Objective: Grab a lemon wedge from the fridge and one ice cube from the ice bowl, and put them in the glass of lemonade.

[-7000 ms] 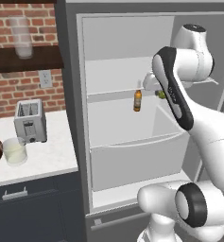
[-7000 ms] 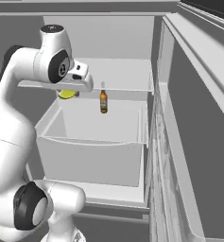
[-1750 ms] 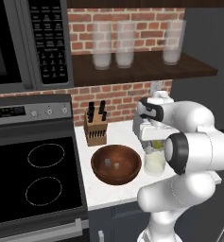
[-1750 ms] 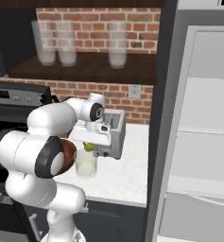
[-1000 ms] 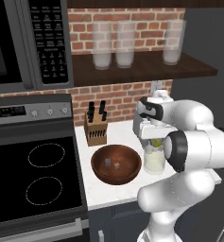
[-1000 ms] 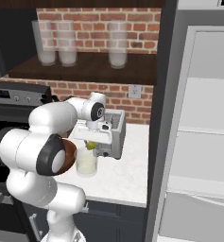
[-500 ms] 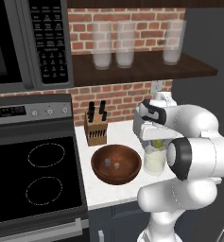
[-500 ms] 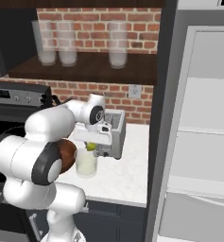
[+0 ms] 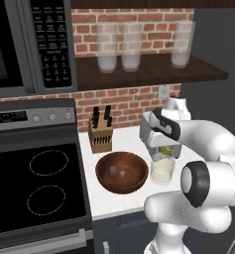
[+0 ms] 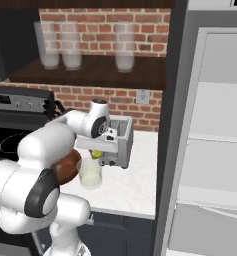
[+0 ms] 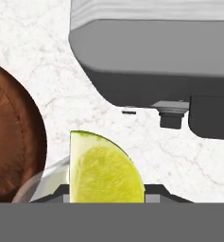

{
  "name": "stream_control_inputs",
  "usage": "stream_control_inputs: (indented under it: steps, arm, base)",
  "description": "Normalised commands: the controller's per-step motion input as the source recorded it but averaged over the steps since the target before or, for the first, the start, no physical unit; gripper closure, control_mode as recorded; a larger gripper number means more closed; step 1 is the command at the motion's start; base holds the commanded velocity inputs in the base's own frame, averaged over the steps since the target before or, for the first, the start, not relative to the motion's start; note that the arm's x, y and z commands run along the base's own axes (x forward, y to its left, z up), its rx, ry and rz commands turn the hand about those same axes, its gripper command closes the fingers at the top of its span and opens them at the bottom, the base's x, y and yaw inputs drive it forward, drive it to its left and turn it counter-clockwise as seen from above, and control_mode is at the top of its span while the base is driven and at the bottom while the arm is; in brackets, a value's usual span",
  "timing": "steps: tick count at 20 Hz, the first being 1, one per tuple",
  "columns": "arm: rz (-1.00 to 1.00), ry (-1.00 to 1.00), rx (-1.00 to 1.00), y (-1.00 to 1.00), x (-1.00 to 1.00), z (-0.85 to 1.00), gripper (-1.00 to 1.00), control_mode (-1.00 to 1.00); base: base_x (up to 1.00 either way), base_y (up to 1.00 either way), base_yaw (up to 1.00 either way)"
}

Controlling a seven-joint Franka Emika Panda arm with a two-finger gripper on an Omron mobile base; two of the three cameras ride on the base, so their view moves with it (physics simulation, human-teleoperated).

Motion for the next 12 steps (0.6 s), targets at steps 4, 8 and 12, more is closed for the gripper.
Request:
stream_control_inputs:
  steps: [4, 8, 12]
  arm:
    - [0.00, -0.09, 0.00, 0.05, -0.03, 0.00, 1.00, -1.00]
    - [0.00, -0.05, 0.00, 0.00, -0.06, 0.00, 1.00, -1.00]
    - [0.00, -0.09, 0.00, 0.00, -0.09, 0.00, 1.00, -1.00]
  base:
    - [0.00, 0.00, 0.00]
    - [0.00, 0.00, 0.00]
    - [0.00, 0.00, 0.00]
